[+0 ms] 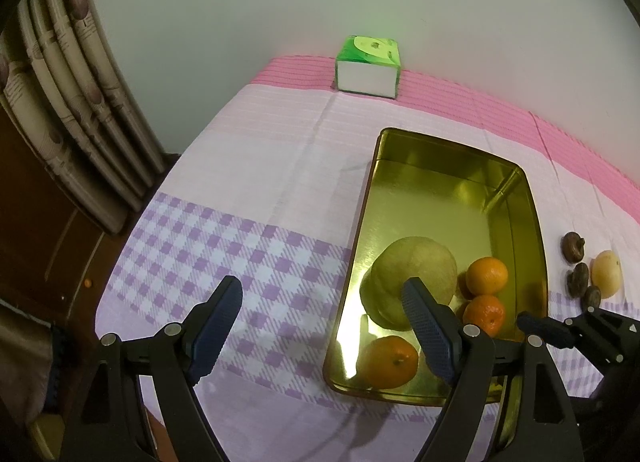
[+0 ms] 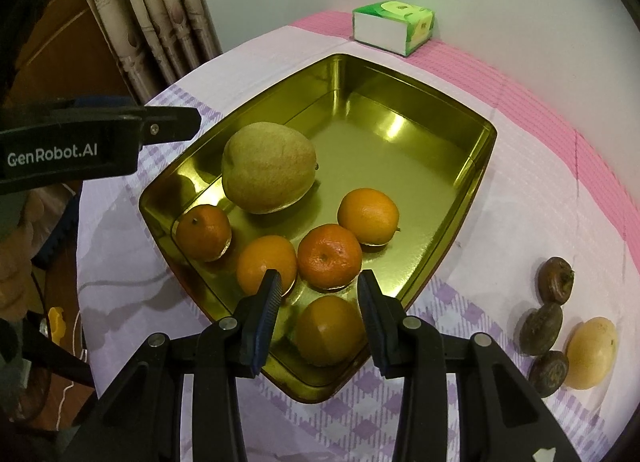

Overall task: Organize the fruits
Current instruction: 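Lower the yellow orange into the tin tray and open the right gripper, then move the right gripper to a dark brown fruit and grasp it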

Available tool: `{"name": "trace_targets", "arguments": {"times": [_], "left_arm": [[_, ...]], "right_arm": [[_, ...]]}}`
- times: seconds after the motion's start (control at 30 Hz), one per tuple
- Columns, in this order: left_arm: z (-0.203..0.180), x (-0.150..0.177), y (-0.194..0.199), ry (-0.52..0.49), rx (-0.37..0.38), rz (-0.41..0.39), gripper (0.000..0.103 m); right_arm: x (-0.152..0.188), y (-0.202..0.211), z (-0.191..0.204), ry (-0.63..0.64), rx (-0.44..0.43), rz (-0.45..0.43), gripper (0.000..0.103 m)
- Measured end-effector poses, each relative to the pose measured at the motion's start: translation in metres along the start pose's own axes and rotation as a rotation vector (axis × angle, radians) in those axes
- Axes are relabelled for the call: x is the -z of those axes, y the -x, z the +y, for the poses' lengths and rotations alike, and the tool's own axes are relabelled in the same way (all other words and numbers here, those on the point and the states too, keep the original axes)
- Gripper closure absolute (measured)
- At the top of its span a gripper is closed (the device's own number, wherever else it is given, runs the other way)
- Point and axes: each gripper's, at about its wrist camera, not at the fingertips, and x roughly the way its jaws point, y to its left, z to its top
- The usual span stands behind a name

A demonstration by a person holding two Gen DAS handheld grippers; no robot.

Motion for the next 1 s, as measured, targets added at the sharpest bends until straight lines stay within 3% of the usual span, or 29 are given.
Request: {"name": "trace_targets", "arguments": {"times": [0.47, 1.0], "left_arm": [[-0.009, 0.001, 0.003, -0.036, 0.012, -0.019, 0.021], [-0.020, 0.005, 0.001, -0.074, 0.010, -0.012, 0.021]], "right_arm": [[0.005, 0.035, -0.026, -0.089, 0.007, -0.087, 0.065], [0.083, 0.073, -0.142, -0.357, 0.182, -0.057, 0.064]]}}
